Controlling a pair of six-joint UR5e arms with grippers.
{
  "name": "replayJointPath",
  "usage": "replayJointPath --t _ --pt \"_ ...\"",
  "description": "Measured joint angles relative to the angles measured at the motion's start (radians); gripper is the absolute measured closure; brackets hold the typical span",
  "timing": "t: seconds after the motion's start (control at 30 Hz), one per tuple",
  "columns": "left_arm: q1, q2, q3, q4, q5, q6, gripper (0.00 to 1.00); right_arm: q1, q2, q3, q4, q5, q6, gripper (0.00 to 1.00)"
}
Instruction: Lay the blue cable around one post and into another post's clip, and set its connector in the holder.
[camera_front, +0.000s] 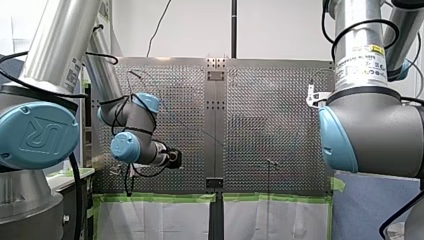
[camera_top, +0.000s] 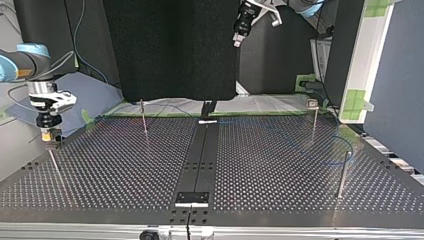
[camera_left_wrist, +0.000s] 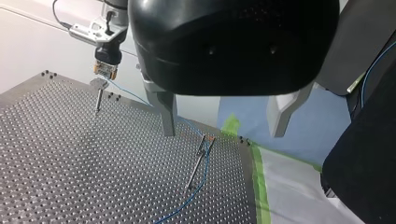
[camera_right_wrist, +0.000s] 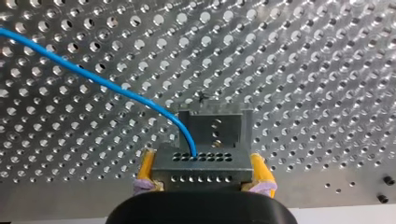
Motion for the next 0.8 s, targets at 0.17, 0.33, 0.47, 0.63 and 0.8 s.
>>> replayJointPath --t 0.17,0.33,0.47,0.63,0.8 --pt "-0.001 0.0 0.0 -0.001 -0.005 0.0 0.05 0.005 0.007 -0.015 0.01 0.001 0.003 1.0" --pt "0.0 0.0 0.0 -0.002 -0.006 0.0 0.05 0.007 0.01 -0.03 0.019 0.001 0.012 1.0" --pt "0.0 0.0 0.0 -0.002 -0.006 0.001 0.05 0.007 0.013 -0.044 0.041 0.001 0.015 1.0" --pt "0.001 0.0 0.0 -0.002 -0.007 0.002 0.05 0.007 0.014 -0.053 0.063 0.0 0.014 1.0" --pt "0.001 0.0 0.0 -0.001 -0.008 0.003 0.05 0.007 0.017 -0.059 0.071 -0.006 0.013 1.0"
